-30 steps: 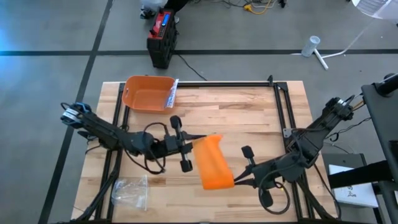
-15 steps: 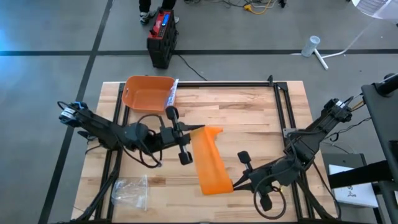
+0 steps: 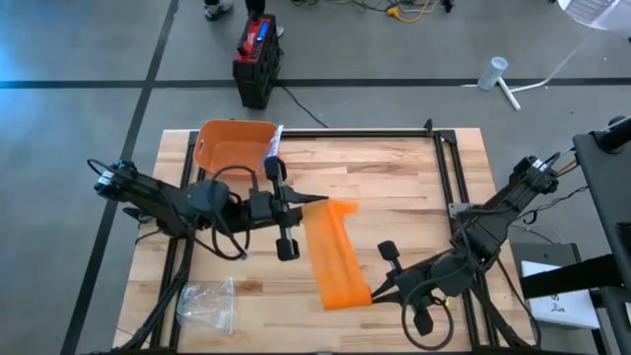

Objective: Roll bandage
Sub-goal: Roll the orange bandage

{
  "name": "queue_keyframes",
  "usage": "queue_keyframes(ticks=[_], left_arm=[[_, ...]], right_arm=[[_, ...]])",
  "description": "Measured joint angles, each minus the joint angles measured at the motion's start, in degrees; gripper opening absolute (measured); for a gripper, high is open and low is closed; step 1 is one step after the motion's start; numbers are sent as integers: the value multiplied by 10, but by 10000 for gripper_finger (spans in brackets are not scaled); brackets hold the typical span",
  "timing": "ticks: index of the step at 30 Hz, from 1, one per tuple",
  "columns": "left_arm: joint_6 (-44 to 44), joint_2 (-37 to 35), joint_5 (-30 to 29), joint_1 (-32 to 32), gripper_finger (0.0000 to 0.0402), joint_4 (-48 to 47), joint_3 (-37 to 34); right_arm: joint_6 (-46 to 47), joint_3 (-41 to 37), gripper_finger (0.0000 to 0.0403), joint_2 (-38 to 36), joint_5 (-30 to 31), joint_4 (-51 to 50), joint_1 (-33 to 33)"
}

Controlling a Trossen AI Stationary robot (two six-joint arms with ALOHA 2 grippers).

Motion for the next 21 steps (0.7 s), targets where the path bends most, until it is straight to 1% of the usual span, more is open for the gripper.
queue_keyframes(ticks=[9, 10, 13, 15, 18, 21], left_arm=[[-9, 0, 4, 1, 0, -22, 28], [-18, 0, 16, 2, 0, -25, 29], [-66, 0, 84, 2, 0, -25, 29], [-83, 0, 104, 1, 0, -22, 29], [-85, 0, 101, 2, 0, -21, 29], [-67, -2, 68, 3, 0, -21, 29]], right_arm=[[2, 0, 0, 0, 1, -20, 0], [1, 0, 0, 0, 1, -20, 0], [7, 0, 0, 0, 16, -22, 0], [15, 0, 0, 0, 29, -25, -1], [21, 0, 0, 0, 29, -36, -3], [18, 0, 0, 0, 26, -37, -2]])
